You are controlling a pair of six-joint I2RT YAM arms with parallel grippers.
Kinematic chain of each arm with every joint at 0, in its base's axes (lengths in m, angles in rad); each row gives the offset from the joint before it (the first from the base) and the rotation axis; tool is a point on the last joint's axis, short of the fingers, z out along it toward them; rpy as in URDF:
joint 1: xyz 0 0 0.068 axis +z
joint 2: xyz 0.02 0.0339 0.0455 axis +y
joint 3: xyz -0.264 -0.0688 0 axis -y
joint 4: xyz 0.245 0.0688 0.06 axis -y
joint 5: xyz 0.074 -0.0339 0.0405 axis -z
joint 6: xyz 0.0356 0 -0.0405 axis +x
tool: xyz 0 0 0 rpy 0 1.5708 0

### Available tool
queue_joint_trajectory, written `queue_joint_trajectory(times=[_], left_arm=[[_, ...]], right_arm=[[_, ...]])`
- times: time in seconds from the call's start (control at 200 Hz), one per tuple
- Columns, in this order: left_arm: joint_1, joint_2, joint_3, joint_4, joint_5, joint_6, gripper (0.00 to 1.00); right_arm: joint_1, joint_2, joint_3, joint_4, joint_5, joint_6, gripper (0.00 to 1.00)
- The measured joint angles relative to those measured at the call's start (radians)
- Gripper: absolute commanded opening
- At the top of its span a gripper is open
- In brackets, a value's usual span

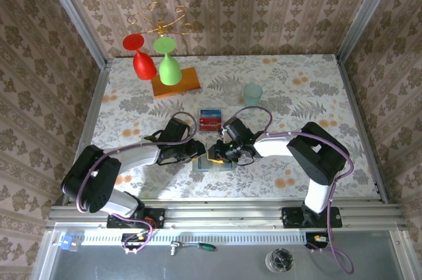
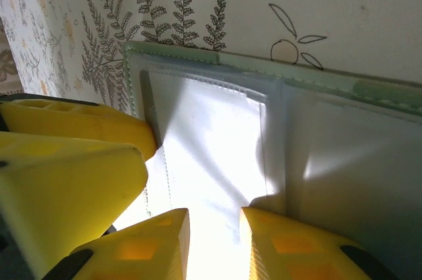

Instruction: Take the credit cards out of the card holder

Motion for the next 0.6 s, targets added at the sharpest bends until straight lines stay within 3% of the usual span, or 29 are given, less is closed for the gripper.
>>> queue_joint_trajectory(times=[0.6], left_arm=[[-0.005,0.009,0.0,0.007,-0.005,-0.011,0.36]], right_arm=[[-0.017,-0.013,-0.043,0.037,-0.01,0.027,0.2]])
